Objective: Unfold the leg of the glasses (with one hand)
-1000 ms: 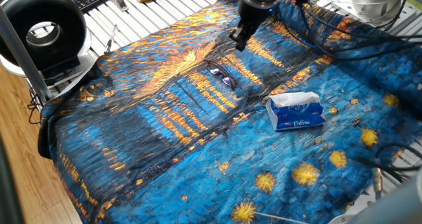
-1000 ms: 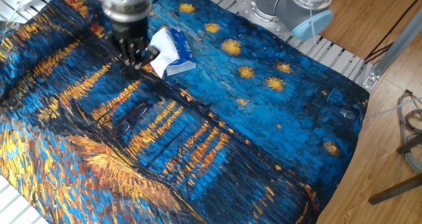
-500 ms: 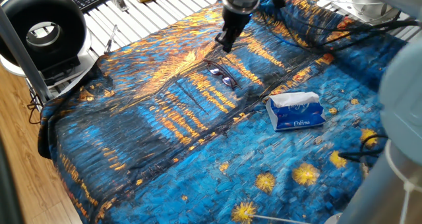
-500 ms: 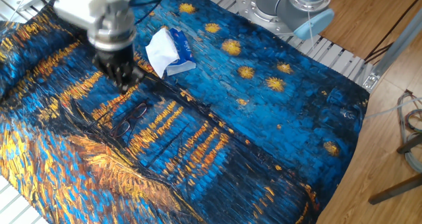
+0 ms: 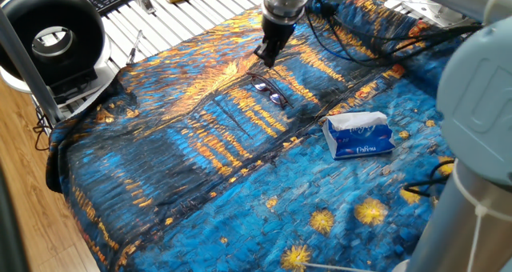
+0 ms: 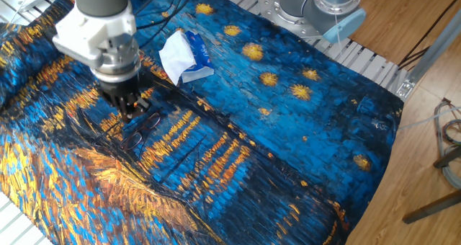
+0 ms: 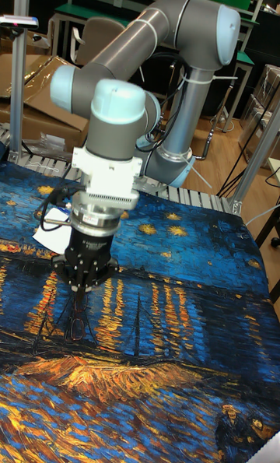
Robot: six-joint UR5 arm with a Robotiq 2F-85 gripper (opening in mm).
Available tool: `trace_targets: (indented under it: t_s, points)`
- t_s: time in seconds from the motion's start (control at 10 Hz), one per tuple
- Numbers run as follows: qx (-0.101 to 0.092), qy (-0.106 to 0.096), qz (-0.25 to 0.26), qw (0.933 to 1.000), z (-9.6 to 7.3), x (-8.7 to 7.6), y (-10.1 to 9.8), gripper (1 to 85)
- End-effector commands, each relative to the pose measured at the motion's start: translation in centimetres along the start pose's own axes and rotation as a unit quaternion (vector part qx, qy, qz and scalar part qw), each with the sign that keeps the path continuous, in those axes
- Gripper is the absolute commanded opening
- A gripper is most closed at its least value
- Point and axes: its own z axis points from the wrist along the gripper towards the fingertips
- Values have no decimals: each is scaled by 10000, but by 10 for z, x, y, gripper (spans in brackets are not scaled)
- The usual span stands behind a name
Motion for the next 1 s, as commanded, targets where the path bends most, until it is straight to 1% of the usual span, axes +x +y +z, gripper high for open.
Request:
trace_targets:
  t_s: [0.0, 0.1, 0.2, 0.3, 0.4, 0.5, 0.6, 0.7, 0.8, 0.9]
  points:
    - [-124, -21, 150, 9998, 8, -5, 5, 10]
    - [-170, -20, 226, 9996, 8, -5, 8, 10]
    - [-124, 81, 346, 9993, 8, 0, 5, 17]
    - [-175, 221, 419, 9987, 8, 8, 8, 50]
    - [-165, 323, 469, 9982, 8, 13, 8, 67]
    - [-149, 349, 359, 9986, 8, 14, 7, 103]
    - [-141, 334, 312, 9989, 8, 14, 7, 167]
    - [-148, 333, 336, 9988, 8, 13, 7, 177]
    - [-113, 308, 332, 9989, 8, 12, 5, 177]
    - [-72, 236, 290, 9993, 8, 9, 3, 180]
